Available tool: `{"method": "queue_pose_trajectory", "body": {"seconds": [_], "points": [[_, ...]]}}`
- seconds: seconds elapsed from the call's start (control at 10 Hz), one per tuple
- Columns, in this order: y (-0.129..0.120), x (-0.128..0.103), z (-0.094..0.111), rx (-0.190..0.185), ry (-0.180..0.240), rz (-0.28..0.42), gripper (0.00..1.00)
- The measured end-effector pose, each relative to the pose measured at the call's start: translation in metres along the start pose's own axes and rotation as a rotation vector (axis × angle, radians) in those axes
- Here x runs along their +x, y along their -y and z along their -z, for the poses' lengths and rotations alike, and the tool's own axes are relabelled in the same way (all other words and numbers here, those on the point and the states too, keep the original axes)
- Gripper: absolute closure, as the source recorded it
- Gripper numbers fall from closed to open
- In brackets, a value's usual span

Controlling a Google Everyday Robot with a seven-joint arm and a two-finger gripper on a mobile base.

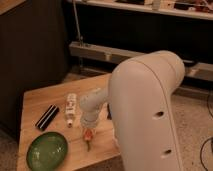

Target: Drag the pepper across the table

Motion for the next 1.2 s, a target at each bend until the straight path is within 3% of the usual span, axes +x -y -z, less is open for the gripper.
{"method": "queue_pose_trajectory", "body": {"seconds": [0.5, 0.9, 1.2], "points": [[0.002, -0.008, 0.0, 0.005, -0.003, -0.006, 0.82], [0.005, -0.026, -0.003, -0.008, 0.001, -0.012, 0.82], [0.006, -0.026, -0.003, -0.005, 0.001, -0.01, 0.82]]}}
